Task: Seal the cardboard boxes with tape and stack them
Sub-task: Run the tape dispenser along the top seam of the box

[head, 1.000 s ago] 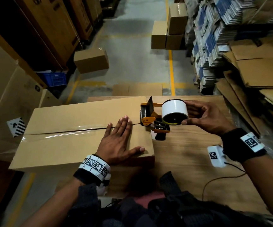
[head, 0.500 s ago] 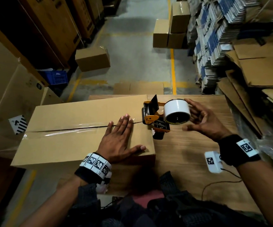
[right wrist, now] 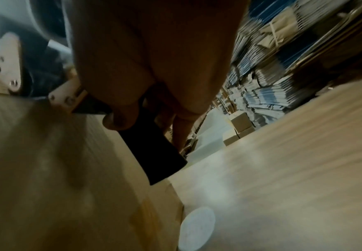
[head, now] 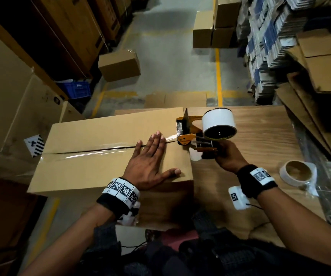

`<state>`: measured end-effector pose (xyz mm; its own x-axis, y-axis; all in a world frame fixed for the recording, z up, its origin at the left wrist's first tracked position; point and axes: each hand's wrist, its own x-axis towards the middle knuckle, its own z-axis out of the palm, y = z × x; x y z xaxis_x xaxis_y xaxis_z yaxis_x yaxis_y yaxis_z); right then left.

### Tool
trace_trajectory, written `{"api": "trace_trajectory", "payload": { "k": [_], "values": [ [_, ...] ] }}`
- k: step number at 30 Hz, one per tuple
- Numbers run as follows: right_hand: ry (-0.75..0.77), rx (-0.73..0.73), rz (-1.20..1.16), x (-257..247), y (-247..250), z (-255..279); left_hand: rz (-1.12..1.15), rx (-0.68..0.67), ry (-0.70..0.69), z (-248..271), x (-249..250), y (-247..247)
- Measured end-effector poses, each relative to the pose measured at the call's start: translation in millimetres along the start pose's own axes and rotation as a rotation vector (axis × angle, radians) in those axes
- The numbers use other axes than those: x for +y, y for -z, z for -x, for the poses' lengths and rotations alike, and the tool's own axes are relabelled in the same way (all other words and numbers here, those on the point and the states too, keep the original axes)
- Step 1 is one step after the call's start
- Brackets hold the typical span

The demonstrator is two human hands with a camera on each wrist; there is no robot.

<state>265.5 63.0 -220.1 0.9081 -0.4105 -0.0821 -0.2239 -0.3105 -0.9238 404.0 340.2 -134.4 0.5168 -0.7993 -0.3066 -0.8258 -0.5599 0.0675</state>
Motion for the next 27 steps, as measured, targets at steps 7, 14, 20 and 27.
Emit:
{"api": "trace_trajectory", "payload": {
  "k": [7, 14, 20, 27],
  "values": [
    [0.007, 0.021, 0.102, 15.3, 31.3, -3.3, 0.017, 0.006, -0.001, 0.2, -0.9, -2.1],
    [-0.112, 0.005, 0.251, 41.8, 57.9, 3.3, 0.001, 0.013, 0.027, 1.2, 2.1, 0.9],
    [-0.029, 0.006, 0.265, 40.6, 47.7, 5.6, 0.022, 0.091, 0.024, -4.3, 34.9, 17.8],
    [0.014, -0.011, 0.235, 54.1, 41.4, 7.8, 0.089, 0.052, 0.026, -31.5, 61.3, 5.6]
  ]
}}
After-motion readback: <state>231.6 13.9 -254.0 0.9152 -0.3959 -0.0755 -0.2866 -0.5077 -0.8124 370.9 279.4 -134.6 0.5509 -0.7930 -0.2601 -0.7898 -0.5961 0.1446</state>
